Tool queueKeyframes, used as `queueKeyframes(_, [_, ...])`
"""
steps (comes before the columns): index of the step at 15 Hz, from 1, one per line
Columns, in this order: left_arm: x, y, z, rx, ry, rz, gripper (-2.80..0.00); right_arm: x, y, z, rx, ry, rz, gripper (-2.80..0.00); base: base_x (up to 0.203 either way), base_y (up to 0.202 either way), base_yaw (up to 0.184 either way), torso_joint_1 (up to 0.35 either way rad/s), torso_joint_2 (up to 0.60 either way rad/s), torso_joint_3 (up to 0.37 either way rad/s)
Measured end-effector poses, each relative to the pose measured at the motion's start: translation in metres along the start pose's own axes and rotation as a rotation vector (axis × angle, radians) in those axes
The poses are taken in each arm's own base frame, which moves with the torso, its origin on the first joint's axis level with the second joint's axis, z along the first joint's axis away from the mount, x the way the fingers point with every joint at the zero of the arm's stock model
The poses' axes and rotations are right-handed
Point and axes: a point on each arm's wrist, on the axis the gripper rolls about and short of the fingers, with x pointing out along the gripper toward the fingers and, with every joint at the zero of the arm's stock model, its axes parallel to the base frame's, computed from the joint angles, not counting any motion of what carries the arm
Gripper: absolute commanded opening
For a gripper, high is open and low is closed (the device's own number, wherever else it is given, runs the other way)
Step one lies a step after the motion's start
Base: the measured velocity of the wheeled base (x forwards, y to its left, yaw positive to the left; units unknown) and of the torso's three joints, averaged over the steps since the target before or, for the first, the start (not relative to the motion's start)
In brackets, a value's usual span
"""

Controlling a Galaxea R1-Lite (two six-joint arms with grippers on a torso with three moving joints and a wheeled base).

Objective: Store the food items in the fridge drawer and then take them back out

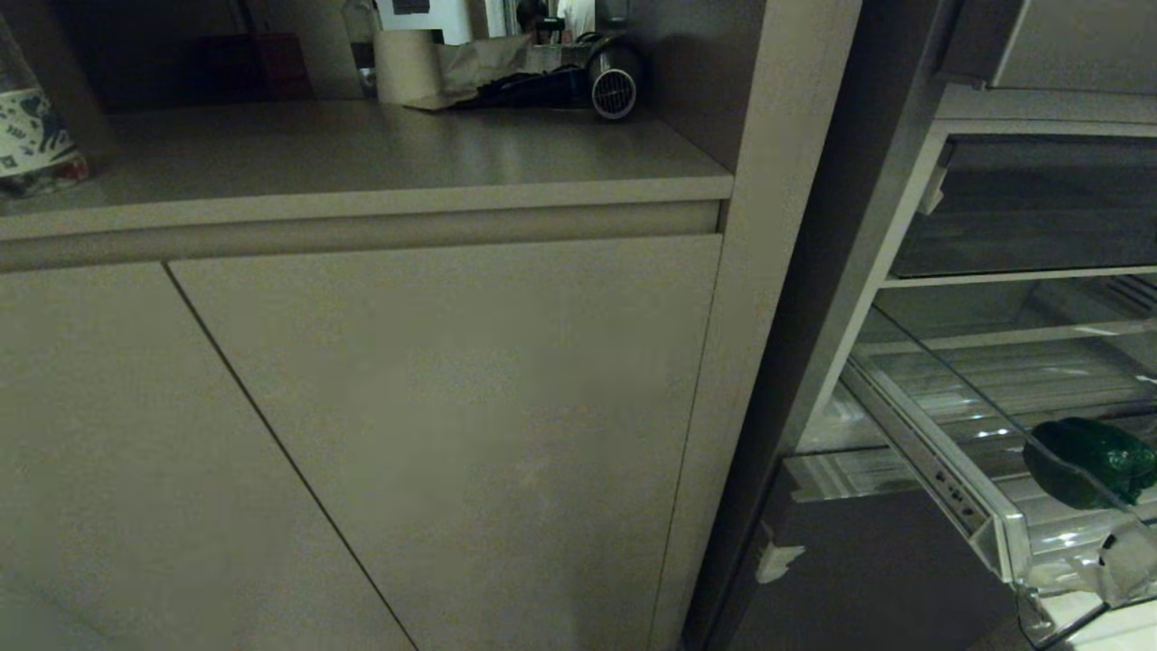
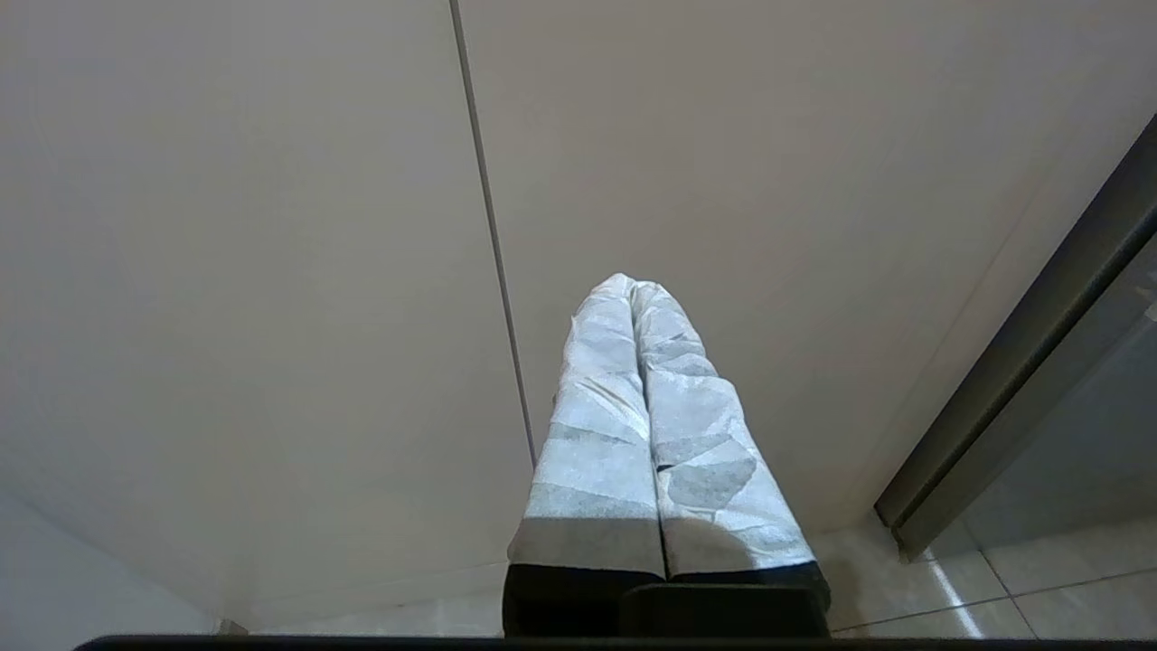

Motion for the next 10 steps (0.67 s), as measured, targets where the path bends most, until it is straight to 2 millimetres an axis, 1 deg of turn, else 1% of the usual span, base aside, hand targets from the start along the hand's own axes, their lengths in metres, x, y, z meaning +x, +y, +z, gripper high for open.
queueKeyframes(2, [0.000, 0.000, 0.000, 0.000, 0.000, 0.000, -2.80, -0.030, -0.007, -0.020, -0.037, -0.065, 0.014, -2.80, 0.000, 0.000, 0.000, 0.000, 0.00, 0.000])
queueKeyframes(3, [0.000, 0.000, 0.000, -0.009, 0.000, 0.000, -2.80, -0.042, -0.010, -0.032, -0.028, -0.093, 0.032, -2.80, 0.000, 0.000, 0.000, 0.000, 0.00, 0.000])
queueKeyframes(4, [0.000, 0.000, 0.000, -0.017, 0.000, 0.000, -2.80, -0.048, -0.011, -0.041, 0.006, -0.100, 0.074, -2.80, 0.000, 0.000, 0.000, 0.000, 0.00, 0.000])
queueKeyframes(5, [0.000, 0.000, 0.000, -0.019, 0.000, 0.000, -2.80, -0.051, -0.010, -0.050, 0.050, -0.095, 0.152, -2.80, 0.000, 0.000, 0.000, 0.000, 0.00, 0.000])
queueKeyframes(7, [0.000, 0.000, 0.000, -0.020, 0.000, 0.000, -2.80, -0.044, -0.007, -0.073, 0.081, -0.018, 0.277, -2.80, 0.000, 0.000, 0.000, 0.000, 0.00, 0.000])
queueKeyframes(10, [0.000, 0.000, 0.000, -0.020, 0.000, 0.000, -2.80, -0.024, -0.004, -0.108, -0.026, 0.073, 0.312, -2.80, 0.000, 0.000, 0.000, 0.000, 0.00, 0.000])
